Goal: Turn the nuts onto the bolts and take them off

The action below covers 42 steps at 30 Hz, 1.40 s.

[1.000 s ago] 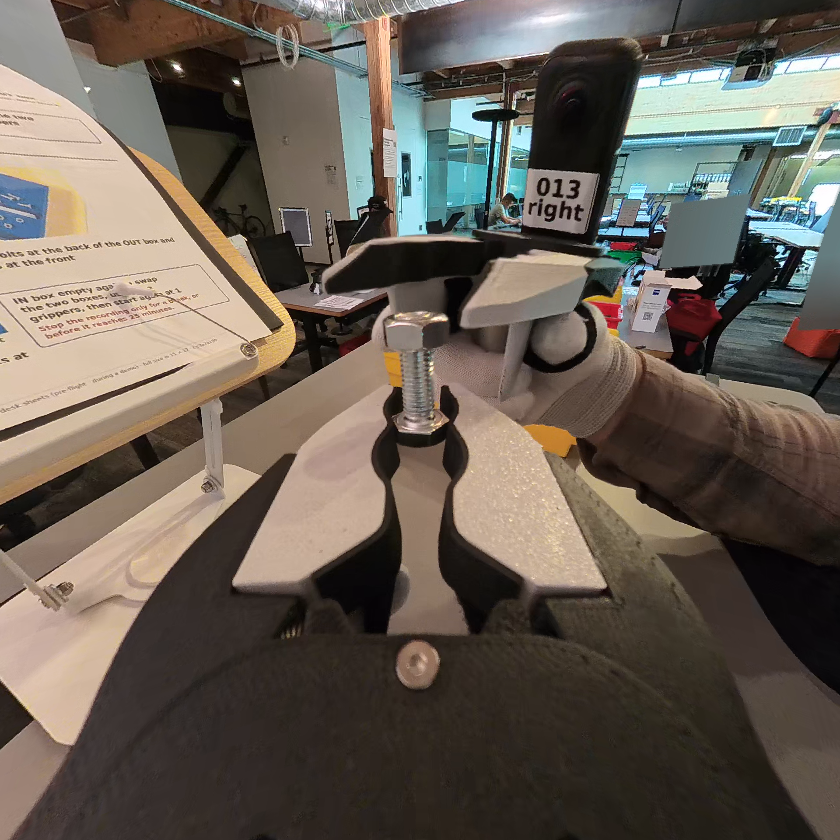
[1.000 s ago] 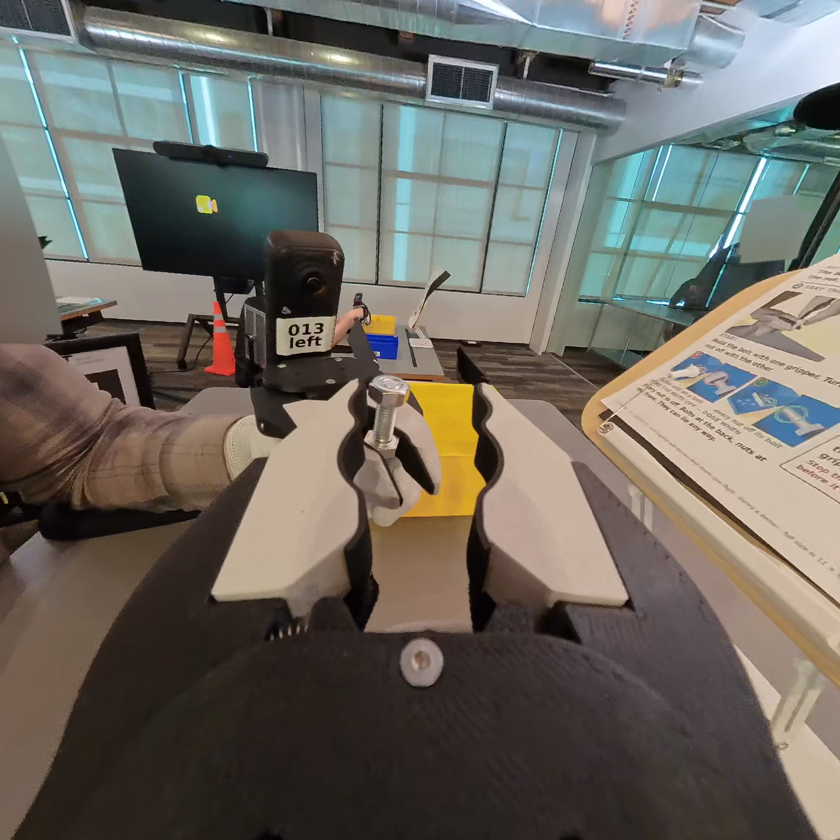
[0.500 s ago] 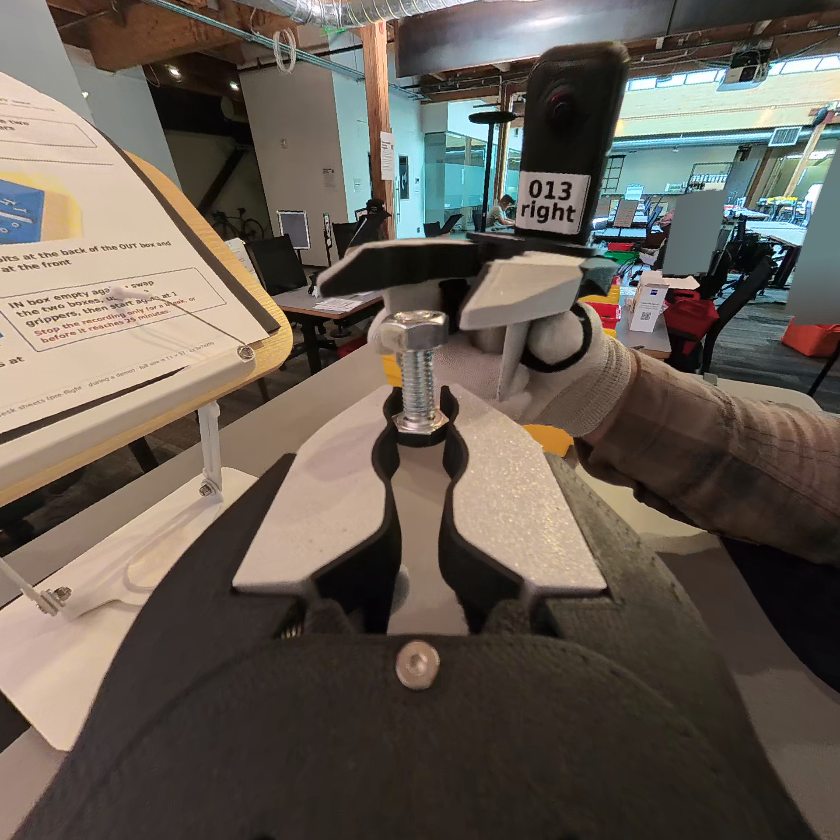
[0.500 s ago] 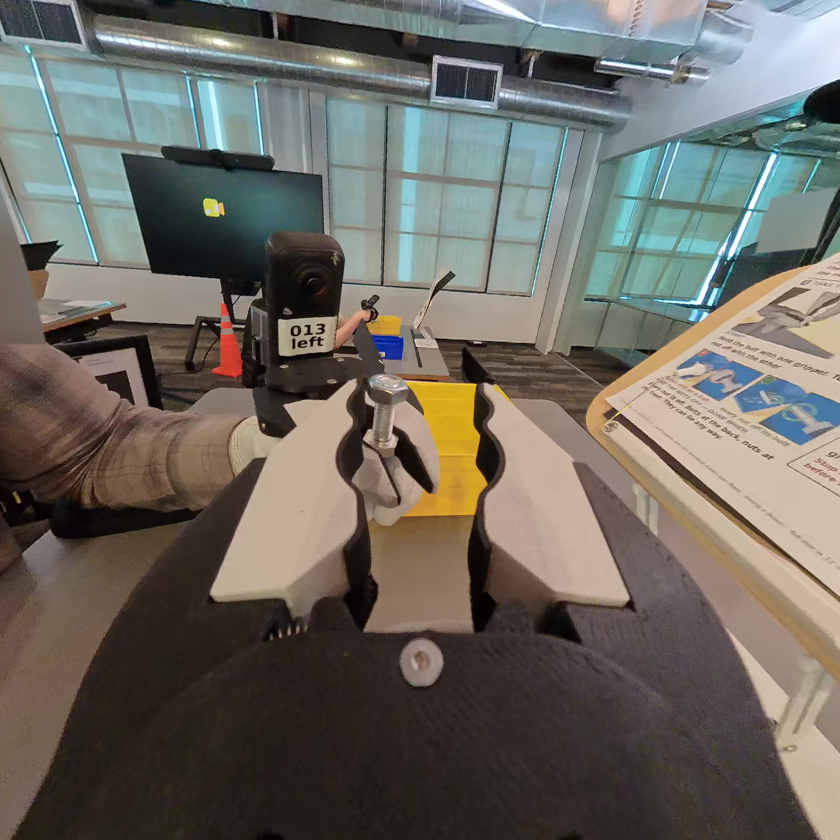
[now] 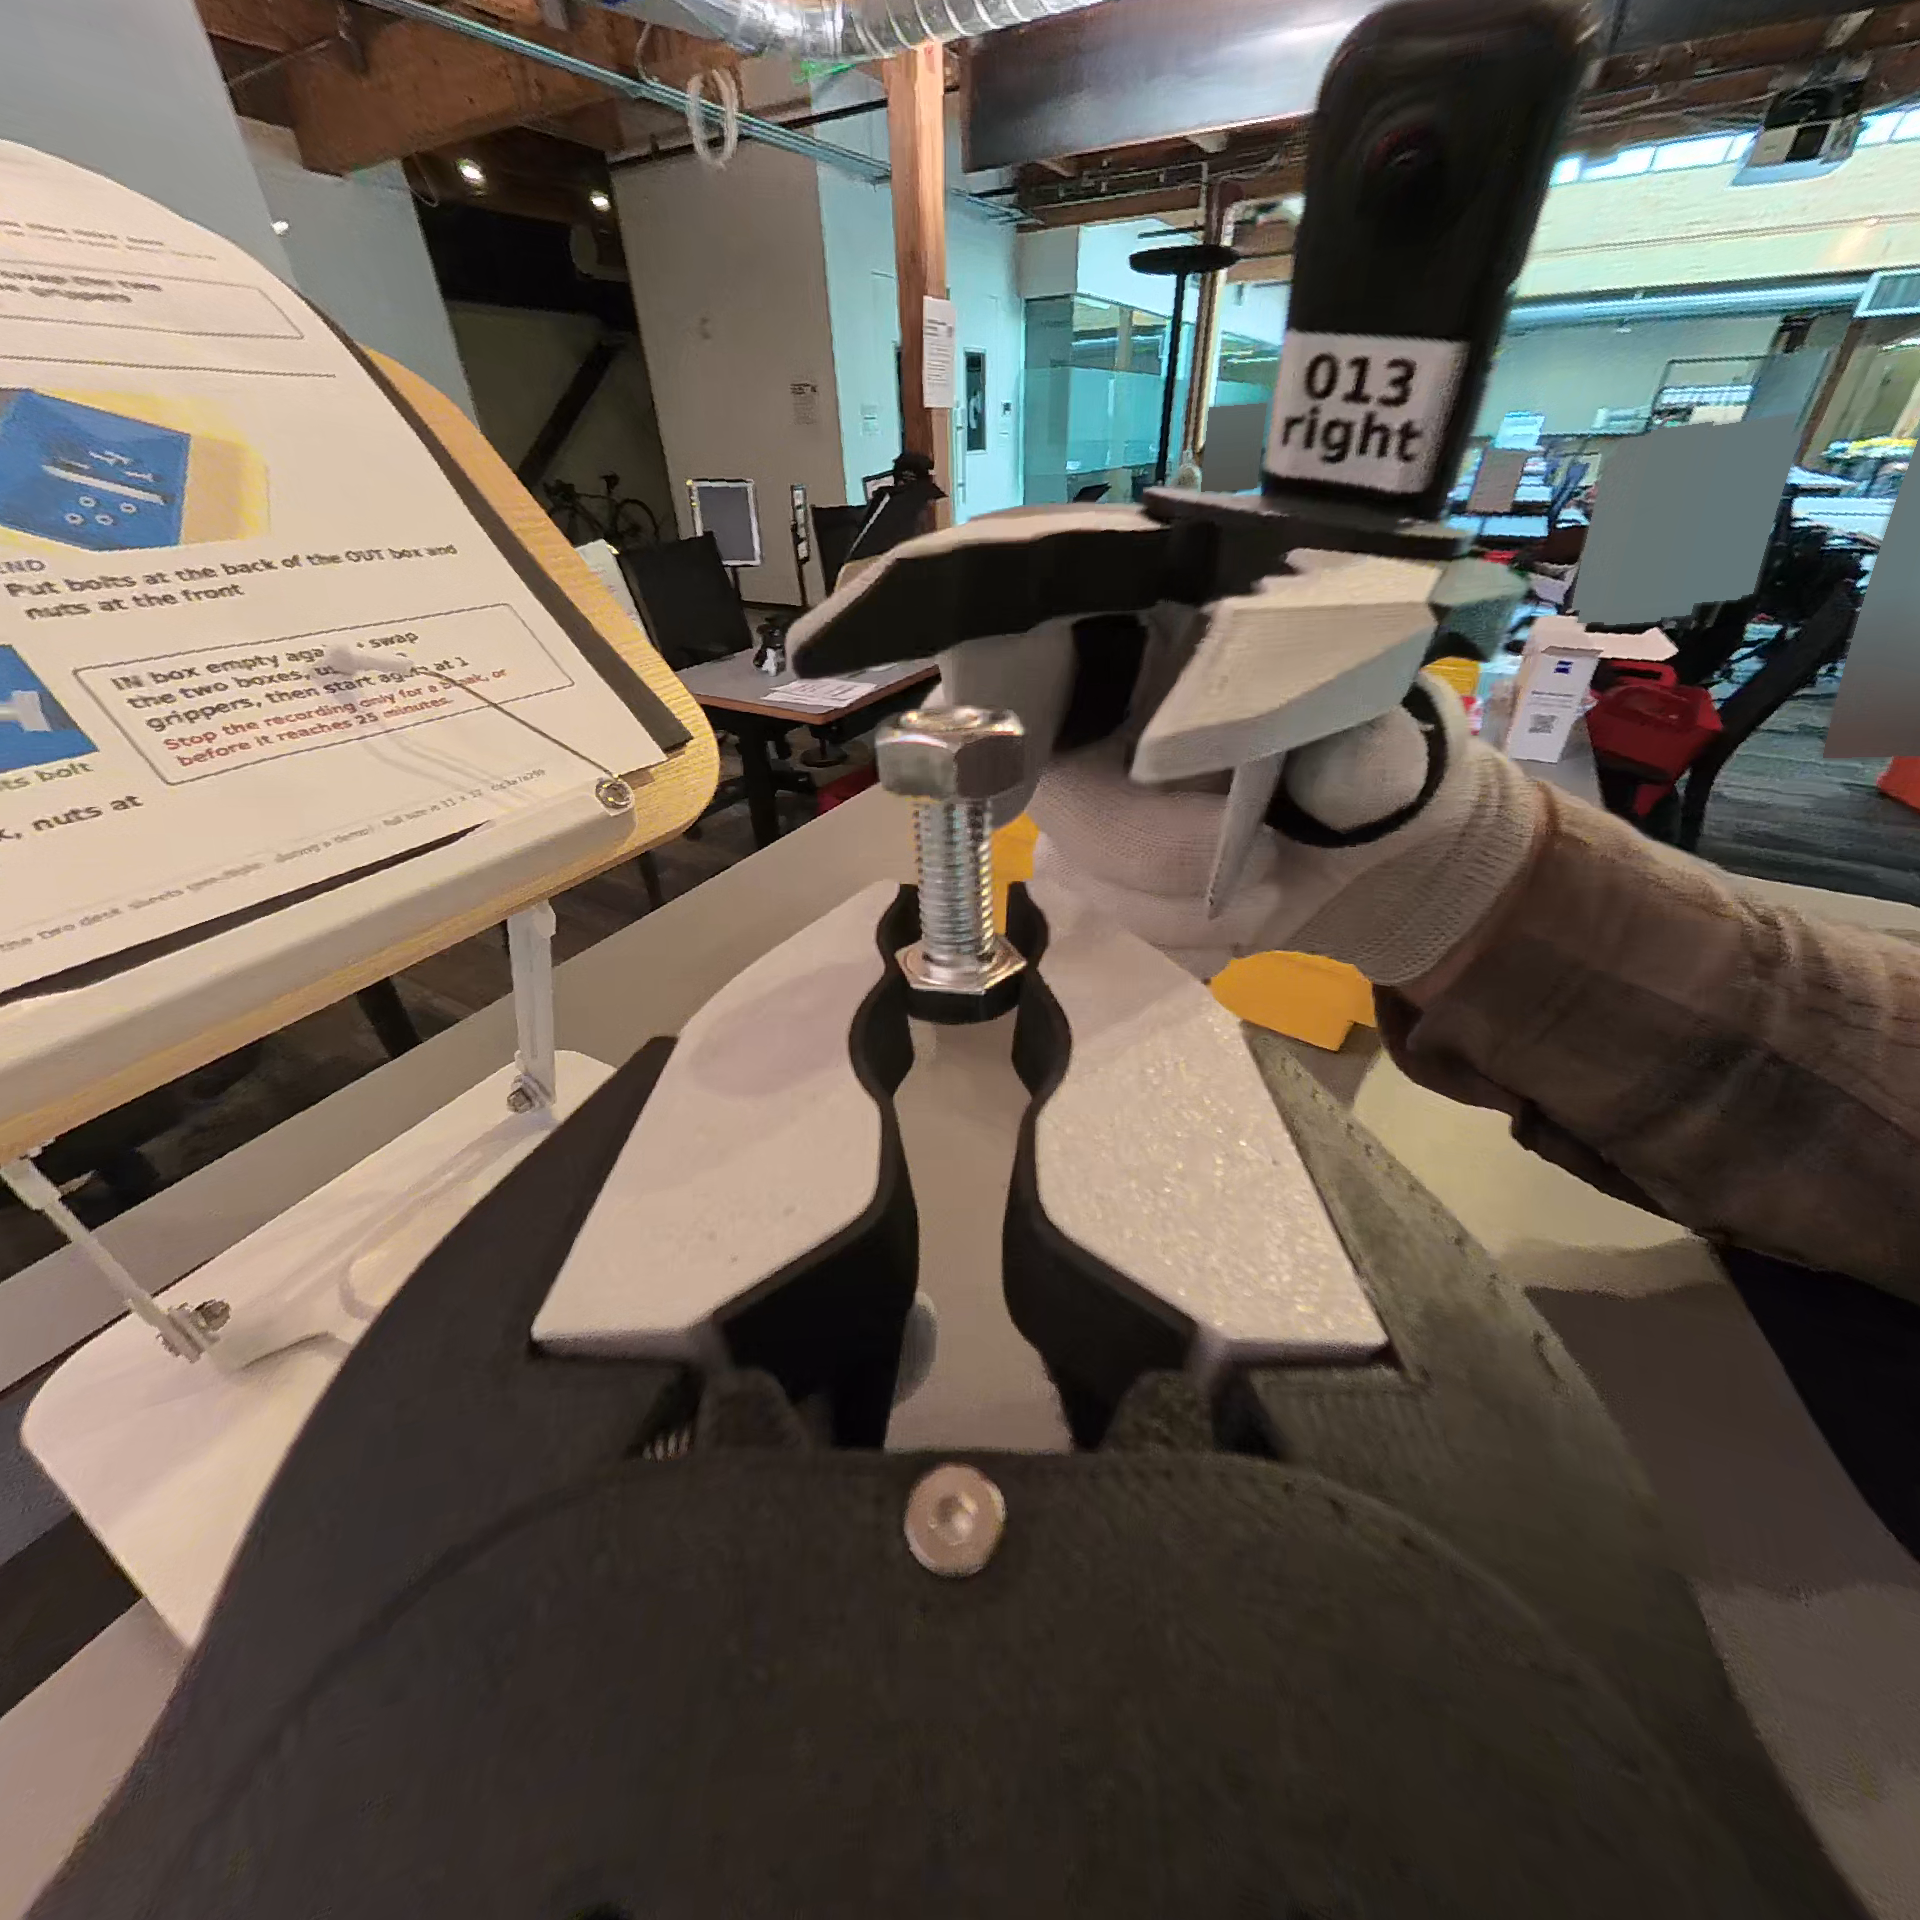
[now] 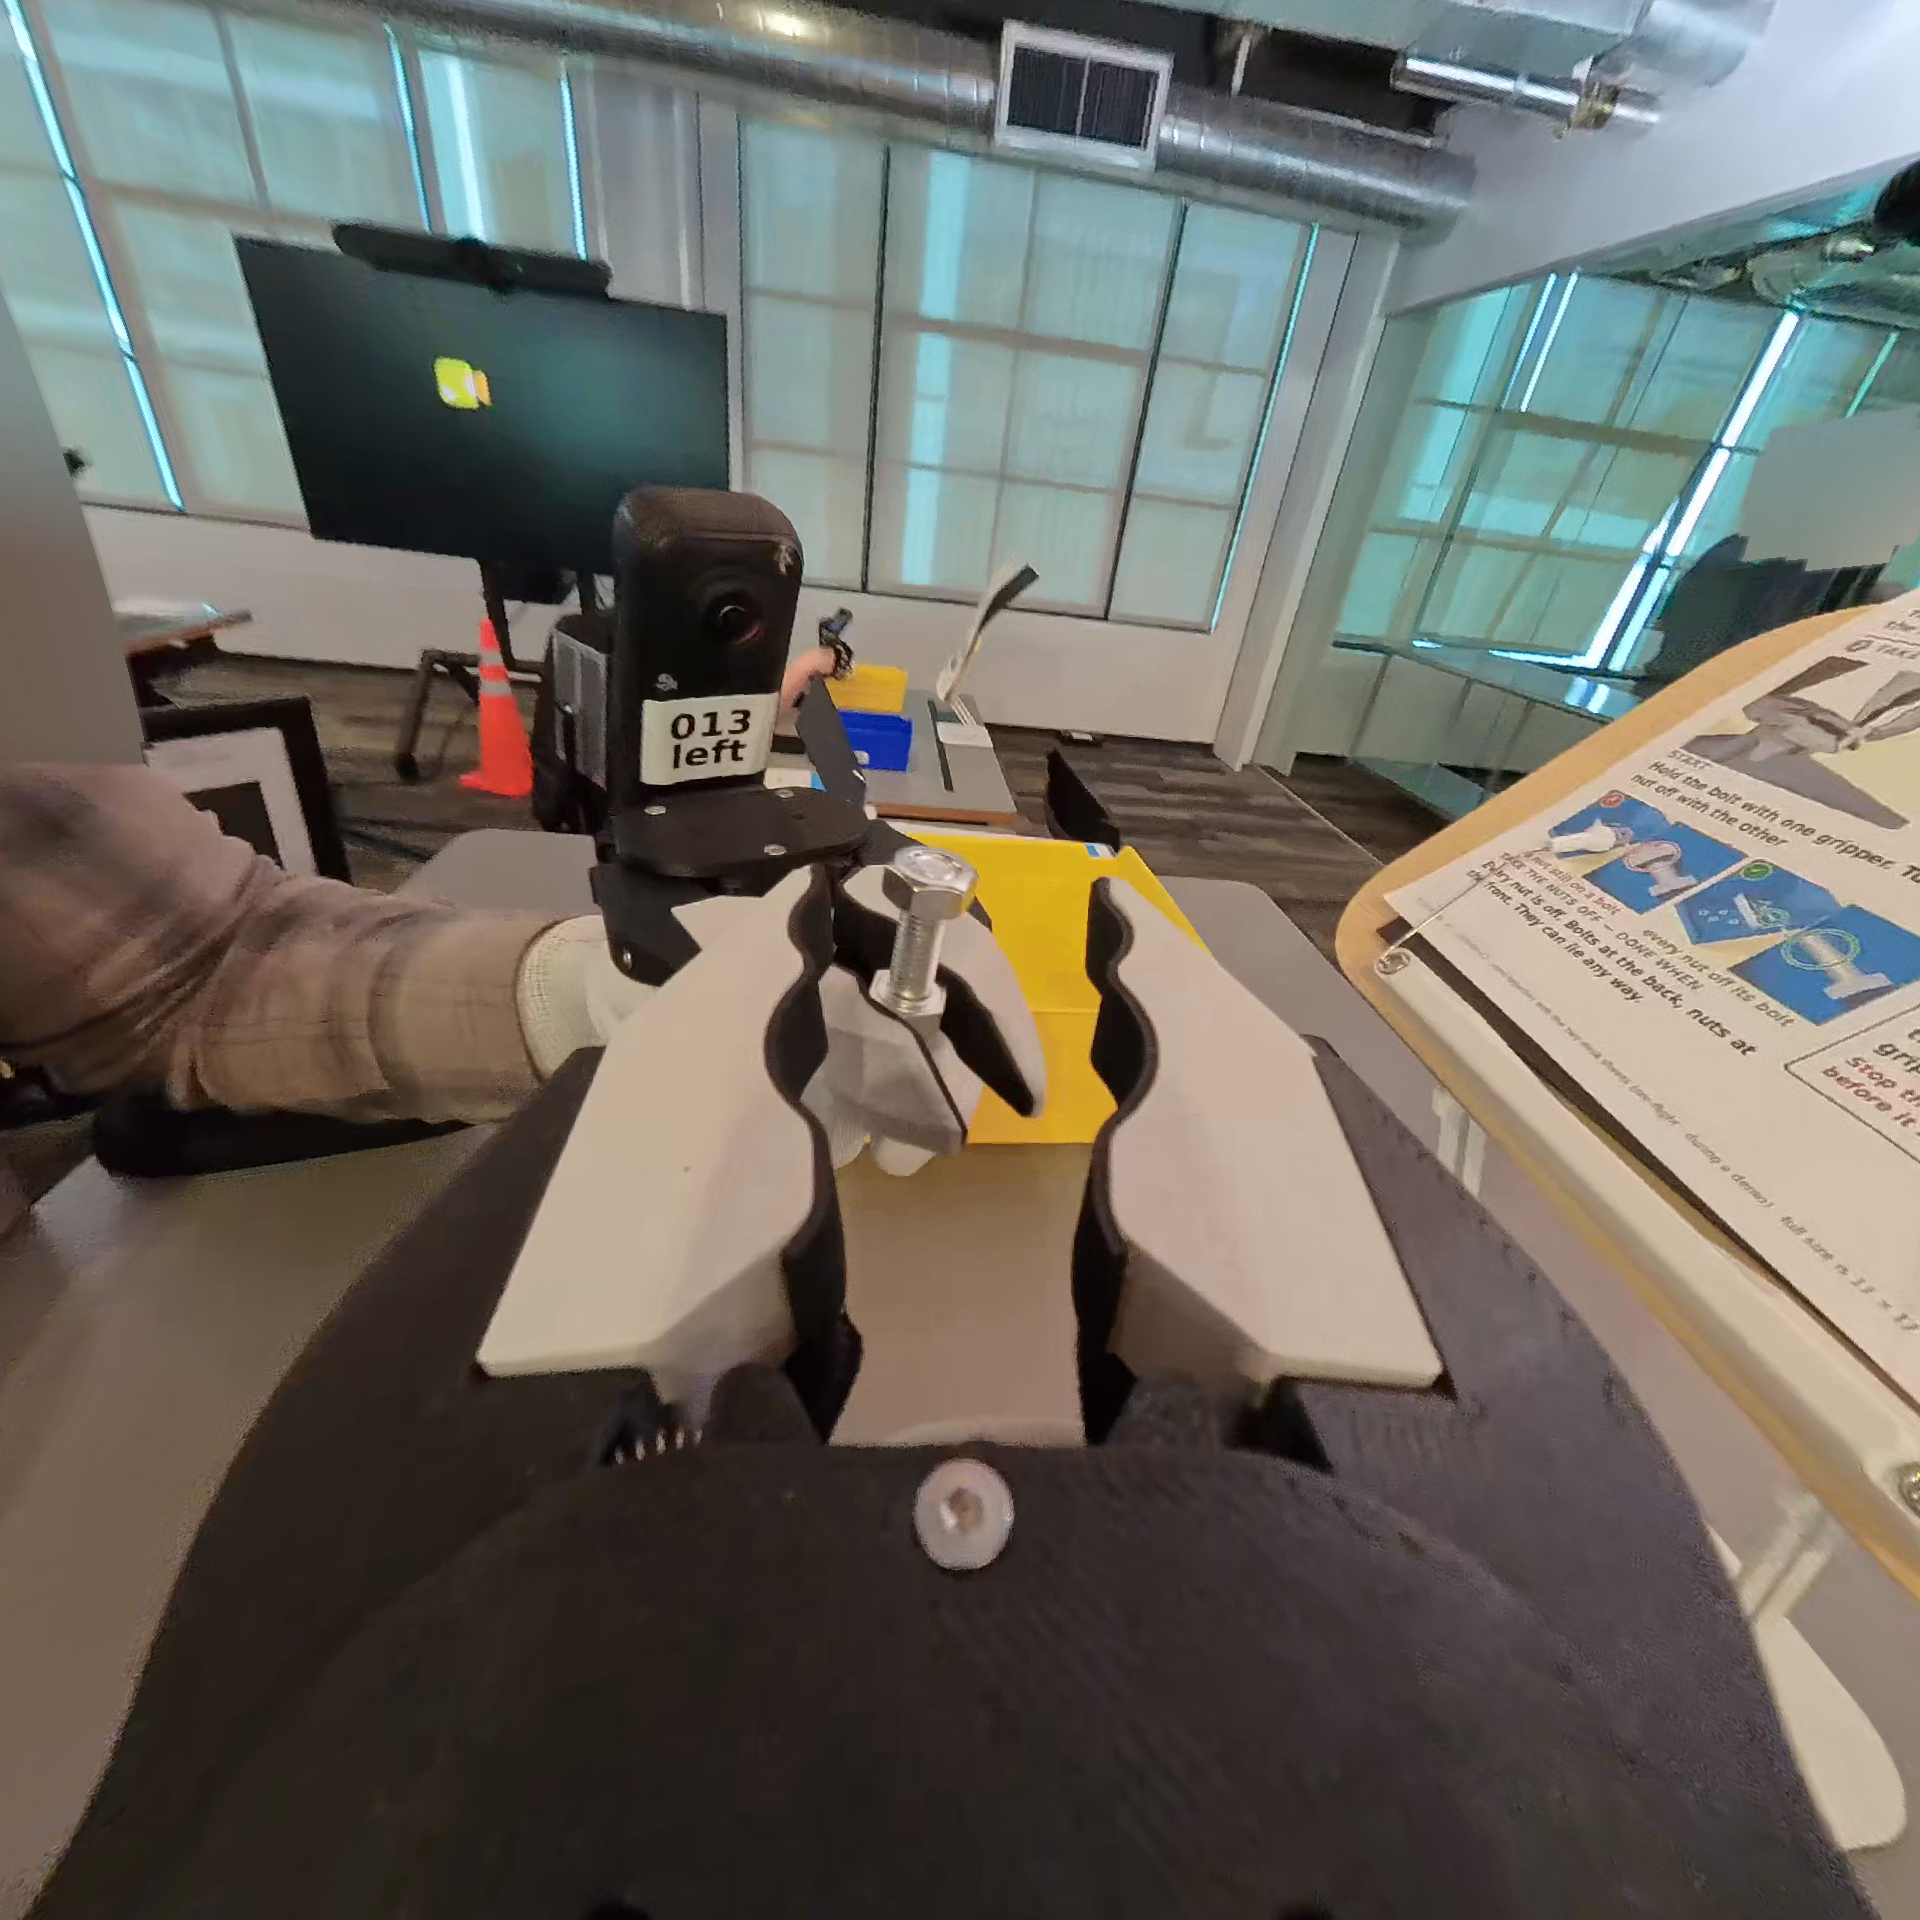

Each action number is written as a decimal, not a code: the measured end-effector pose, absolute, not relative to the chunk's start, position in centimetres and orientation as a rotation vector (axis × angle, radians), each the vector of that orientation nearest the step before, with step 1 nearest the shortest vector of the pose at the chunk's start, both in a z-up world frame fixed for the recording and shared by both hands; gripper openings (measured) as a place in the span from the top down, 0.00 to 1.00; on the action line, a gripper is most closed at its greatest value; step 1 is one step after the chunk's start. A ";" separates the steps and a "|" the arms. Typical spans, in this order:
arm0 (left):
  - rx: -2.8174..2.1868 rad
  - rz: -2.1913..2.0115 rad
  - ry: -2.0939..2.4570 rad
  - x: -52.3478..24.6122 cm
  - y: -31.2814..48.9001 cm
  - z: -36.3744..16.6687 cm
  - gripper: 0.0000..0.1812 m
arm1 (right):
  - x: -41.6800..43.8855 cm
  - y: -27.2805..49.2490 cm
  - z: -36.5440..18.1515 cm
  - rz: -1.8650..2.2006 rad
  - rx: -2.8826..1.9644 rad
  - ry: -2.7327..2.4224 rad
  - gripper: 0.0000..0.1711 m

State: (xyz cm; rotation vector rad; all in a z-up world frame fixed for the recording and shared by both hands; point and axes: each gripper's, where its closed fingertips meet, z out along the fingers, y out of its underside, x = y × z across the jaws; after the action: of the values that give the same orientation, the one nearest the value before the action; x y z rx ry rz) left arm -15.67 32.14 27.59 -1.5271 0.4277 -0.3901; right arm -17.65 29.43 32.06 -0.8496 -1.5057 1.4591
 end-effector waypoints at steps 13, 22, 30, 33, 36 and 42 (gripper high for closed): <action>-1.534 -0.328 0.406 -15.9 32.3 27.7 0.91 | -19.1 28.4 31.3 1.447 -0.943 -1.541 0.91; -1.417 -0.856 0.851 -7.8 26.0 27.5 0.91 | -12.2 23.5 31.2 1.797 -0.531 -1.857 0.91; -1.368 -0.963 0.870 -5.9 25.2 27.1 0.91 | -11.1 23.0 31.0 1.867 -0.476 -1.865 0.70; -1.414 -0.851 0.707 -8.5 27.8 27.4 0.91 | -11.8 24.5 31.7 1.822 -0.532 -1.777 0.67; -1.460 -0.684 0.540 -11.6 30.3 27.4 0.91 | -13.7 26.4 31.7 1.731 -0.632 -1.678 0.67; -1.570 -0.257 0.269 -17.6 33.9 25.7 0.91 | -19.2 31.2 30.4 1.511 -0.966 -1.429 0.72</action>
State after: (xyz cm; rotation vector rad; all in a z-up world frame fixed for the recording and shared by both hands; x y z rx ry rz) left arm -17.64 33.87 25.67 -1.5697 0.2692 -0.2572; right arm -19.19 31.18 30.43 -0.9663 -1.4289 1.5105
